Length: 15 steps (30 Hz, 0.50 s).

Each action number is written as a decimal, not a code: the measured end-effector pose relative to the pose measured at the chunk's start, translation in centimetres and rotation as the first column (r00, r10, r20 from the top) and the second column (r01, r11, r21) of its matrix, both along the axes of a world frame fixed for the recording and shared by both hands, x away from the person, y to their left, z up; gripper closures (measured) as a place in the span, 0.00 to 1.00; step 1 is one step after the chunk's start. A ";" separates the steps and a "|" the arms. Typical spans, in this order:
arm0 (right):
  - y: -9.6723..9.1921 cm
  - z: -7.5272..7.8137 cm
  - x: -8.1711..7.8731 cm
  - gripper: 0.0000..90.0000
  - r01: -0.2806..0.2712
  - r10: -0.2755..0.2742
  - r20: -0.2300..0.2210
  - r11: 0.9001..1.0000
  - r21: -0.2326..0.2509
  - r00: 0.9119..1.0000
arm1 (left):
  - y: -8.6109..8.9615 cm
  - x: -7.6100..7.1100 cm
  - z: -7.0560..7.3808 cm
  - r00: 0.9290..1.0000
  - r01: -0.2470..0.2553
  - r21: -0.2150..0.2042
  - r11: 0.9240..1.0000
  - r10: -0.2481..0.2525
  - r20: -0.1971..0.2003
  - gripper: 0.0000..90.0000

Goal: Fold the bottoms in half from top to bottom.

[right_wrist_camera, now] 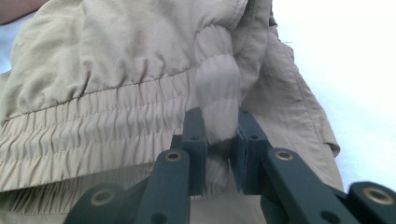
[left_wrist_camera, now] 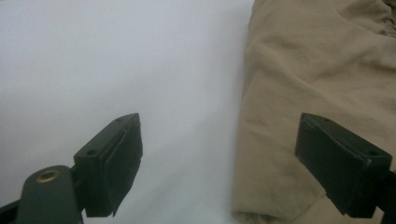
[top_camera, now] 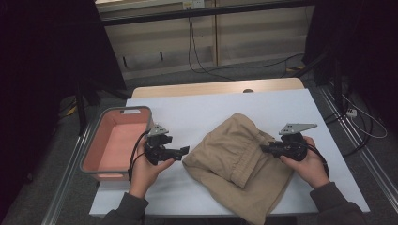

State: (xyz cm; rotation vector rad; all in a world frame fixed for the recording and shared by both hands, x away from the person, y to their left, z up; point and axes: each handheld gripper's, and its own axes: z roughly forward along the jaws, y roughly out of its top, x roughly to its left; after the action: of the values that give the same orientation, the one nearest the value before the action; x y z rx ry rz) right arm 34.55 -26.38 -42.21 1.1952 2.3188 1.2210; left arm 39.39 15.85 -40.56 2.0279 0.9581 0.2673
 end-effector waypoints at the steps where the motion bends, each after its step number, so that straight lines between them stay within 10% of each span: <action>1: 0.0 0.0 -0.1 0.86 -0.001 0.001 -0.001 1.000 0.002 1.000 | 0.0 0.0 0.0 1.000 -0.001 0.000 1.000 0.001 0.001 0.17; 15: -1.0 0.0 -0.7 0.86 0.003 -0.003 -0.004 1.000 0.006 1.000 | -0.2 0.0 -0.1 1.000 -0.004 0.002 1.000 0.004 0.000 0.17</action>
State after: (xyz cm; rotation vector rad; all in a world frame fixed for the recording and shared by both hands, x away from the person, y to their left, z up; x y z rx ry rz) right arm 33.88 -27.36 -42.18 1.2031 2.3172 1.2264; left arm 39.39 15.69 -40.62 2.0275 0.9624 0.2706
